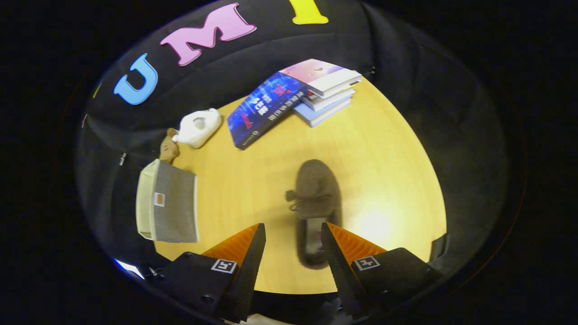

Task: Open the storage box then place both shoes into the box .Put the left shoe in first, then the right shoe, with the right side of both shoes facing outward in a uniform manner.

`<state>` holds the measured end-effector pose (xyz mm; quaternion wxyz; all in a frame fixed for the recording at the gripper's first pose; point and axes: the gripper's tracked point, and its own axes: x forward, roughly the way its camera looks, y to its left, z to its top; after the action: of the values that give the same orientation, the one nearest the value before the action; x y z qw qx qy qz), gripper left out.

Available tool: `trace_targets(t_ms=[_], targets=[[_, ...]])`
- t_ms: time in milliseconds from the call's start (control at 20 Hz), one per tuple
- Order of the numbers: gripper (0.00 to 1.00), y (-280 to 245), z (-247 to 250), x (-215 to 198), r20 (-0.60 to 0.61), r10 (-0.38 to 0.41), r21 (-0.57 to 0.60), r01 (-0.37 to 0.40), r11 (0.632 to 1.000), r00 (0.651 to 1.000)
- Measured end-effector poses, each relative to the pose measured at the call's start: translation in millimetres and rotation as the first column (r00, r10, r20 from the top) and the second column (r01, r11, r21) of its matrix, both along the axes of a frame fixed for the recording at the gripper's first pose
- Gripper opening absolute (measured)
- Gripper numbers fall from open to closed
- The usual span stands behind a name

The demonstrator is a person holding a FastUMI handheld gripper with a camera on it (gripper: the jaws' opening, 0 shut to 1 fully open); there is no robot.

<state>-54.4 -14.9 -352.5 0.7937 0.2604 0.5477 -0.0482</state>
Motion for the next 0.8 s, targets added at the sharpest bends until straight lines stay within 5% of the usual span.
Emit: trace_targets(t_ms=[500, 750, 800], targets=[[0.75, -11.8, -98.7, -21.7, -0.198, -0.022, -0.011, 0.020, 1.000, 0.980], [0.07, -9.4, -110.0, -21.8, -0.221, 0.046, -0.042, -0.057, 0.998, 0.974], [0.05, -7.5, -108.1, -21.0, -0.212, 0.056, -0.036, -0.065, 0.997, 0.976]])
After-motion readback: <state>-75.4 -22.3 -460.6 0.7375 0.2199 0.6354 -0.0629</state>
